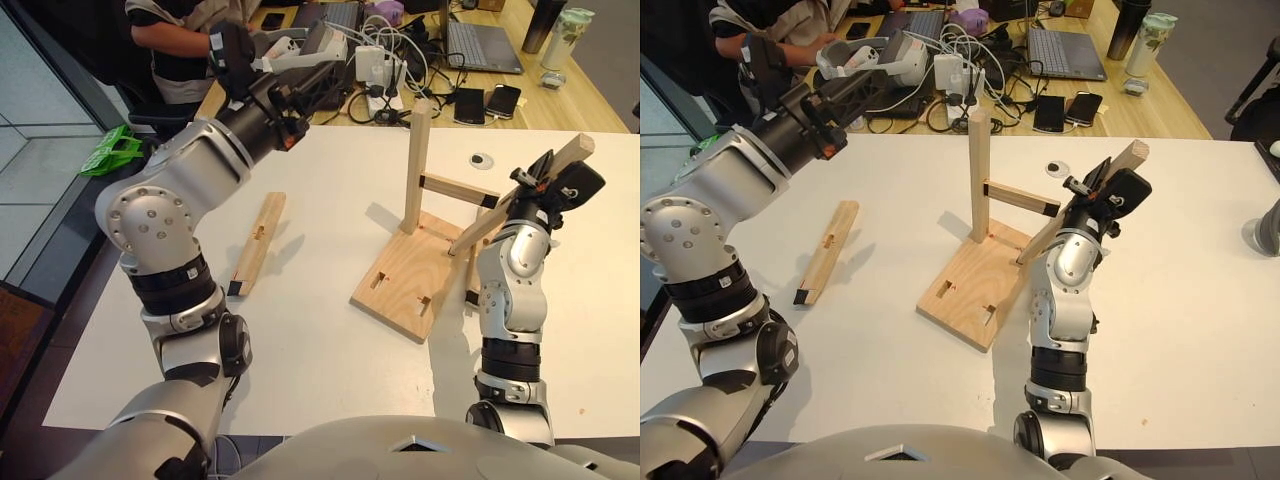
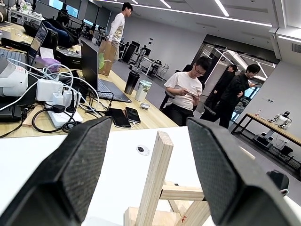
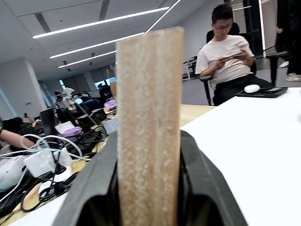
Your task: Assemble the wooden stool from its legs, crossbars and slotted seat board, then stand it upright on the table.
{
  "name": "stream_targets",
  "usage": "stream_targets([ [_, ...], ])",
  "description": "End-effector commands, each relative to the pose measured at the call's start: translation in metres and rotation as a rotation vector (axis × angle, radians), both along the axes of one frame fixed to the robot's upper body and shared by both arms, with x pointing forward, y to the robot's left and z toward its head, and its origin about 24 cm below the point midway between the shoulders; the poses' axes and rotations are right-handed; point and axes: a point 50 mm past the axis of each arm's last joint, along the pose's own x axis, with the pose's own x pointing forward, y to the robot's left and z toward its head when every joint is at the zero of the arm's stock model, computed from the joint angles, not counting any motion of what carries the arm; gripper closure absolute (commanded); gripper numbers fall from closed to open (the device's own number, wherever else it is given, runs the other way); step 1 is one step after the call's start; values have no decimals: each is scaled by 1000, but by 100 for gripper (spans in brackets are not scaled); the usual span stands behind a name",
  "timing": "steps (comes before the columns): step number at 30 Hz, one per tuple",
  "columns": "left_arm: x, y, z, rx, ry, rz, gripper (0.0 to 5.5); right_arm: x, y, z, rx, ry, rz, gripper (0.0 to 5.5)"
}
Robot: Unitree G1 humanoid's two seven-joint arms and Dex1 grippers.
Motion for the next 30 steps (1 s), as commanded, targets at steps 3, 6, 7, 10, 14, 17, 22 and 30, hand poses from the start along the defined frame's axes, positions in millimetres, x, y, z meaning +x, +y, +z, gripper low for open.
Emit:
stream_targets([
  [3,6,-5,13,23,13,-43,257,-25,29,-16,134,54,-113,450],
  [6,9,-6,20,38,13,-66,257,-33,37,-14,72,20,-97,450],
  [7,10,-6,23,42,13,-71,257,-35,39,-15,61,14,-93,450],
  [10,13,-8,26,60,16,-90,257,-38,40,-19,108,-3,-75,450],
  [14,12,-9,27,64,16,-94,257,-33,44,-14,162,-71,41,450],
  [17,11,-8,24,49,14,-77,257,-30,44,-10,163,-97,110,450],
  [22,8,-5,21,32,16,-52,257,-28,41,-2,78,-119,197,450],
  [30,4,-2,16,25,16,-16,257,-28,43,3,-109,-105,278,450],
])
